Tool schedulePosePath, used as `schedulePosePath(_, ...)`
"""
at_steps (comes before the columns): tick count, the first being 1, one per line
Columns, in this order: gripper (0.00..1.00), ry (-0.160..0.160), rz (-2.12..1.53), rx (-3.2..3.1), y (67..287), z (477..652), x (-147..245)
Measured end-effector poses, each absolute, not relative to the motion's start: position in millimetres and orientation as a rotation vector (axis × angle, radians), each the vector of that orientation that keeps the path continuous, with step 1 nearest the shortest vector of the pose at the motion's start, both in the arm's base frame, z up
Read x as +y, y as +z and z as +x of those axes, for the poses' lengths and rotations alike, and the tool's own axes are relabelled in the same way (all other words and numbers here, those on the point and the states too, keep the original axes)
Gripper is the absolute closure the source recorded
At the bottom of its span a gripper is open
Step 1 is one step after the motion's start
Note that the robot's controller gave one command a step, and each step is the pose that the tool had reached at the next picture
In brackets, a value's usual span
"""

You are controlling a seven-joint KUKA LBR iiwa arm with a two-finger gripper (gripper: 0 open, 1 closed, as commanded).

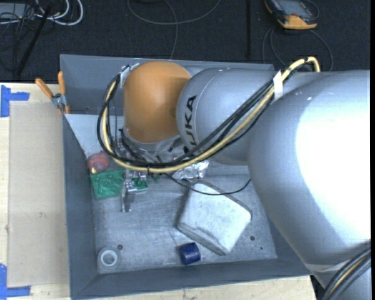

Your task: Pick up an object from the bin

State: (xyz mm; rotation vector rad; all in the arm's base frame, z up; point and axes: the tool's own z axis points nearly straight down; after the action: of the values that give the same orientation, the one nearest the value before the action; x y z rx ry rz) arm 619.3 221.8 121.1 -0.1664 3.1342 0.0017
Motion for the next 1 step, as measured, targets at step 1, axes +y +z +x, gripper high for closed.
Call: schedulePosePath(1,0.00,0.004,-0.095,3.137,69.0,612.5,211.7)
